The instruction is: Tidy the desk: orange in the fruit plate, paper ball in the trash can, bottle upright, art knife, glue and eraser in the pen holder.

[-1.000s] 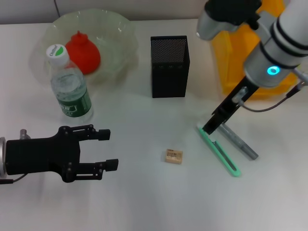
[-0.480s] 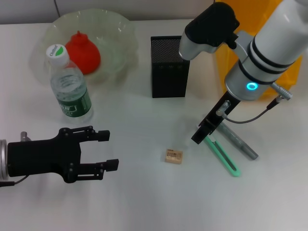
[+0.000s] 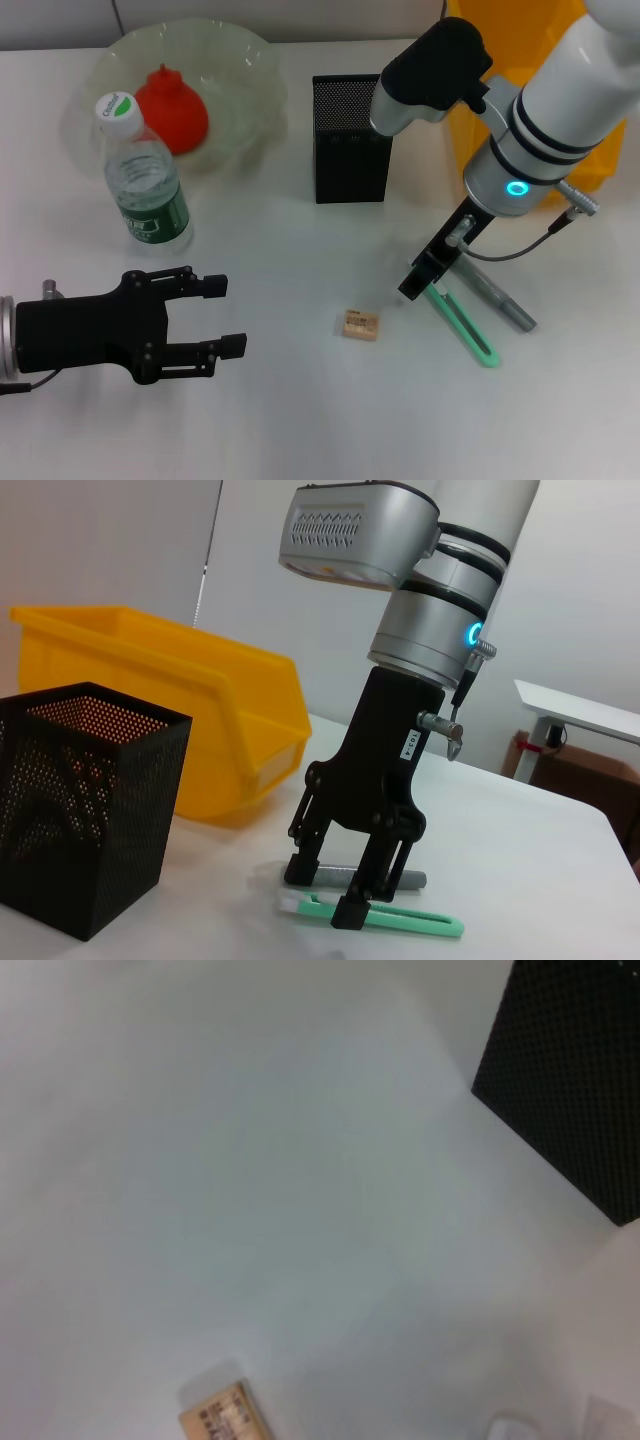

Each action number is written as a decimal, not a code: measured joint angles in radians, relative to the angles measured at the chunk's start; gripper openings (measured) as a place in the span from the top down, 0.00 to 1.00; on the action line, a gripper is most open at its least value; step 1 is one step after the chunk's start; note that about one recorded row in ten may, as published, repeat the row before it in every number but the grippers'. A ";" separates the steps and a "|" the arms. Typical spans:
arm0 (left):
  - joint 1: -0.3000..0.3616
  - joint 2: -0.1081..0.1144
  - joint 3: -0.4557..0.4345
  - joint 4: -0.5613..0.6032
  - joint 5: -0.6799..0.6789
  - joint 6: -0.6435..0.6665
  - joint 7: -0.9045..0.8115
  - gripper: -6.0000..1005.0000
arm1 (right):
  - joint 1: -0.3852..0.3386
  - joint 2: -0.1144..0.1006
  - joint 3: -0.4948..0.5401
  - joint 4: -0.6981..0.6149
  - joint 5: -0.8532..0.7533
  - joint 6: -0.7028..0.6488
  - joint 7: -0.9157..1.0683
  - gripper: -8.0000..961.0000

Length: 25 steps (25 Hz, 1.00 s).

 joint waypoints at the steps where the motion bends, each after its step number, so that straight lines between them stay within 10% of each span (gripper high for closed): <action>1: 0.000 0.000 0.000 0.000 0.000 -0.001 0.000 0.22 | 0.000 0.000 -0.007 0.001 0.000 0.005 0.000 0.34; 7: 0.000 -0.006 0.005 -0.001 0.000 0.000 -0.001 0.22 | 0.002 0.000 -0.023 0.016 0.008 0.021 0.002 0.34; 18: -0.003 -0.007 0.008 -0.001 0.000 -0.005 -0.002 0.22 | 0.006 0.000 -0.050 0.018 0.024 0.032 -0.002 0.81; 25: -0.002 -0.006 0.007 -0.001 0.000 -0.002 -0.002 0.22 | -0.022 -0.007 -0.018 -0.056 0.089 0.007 -0.025 0.82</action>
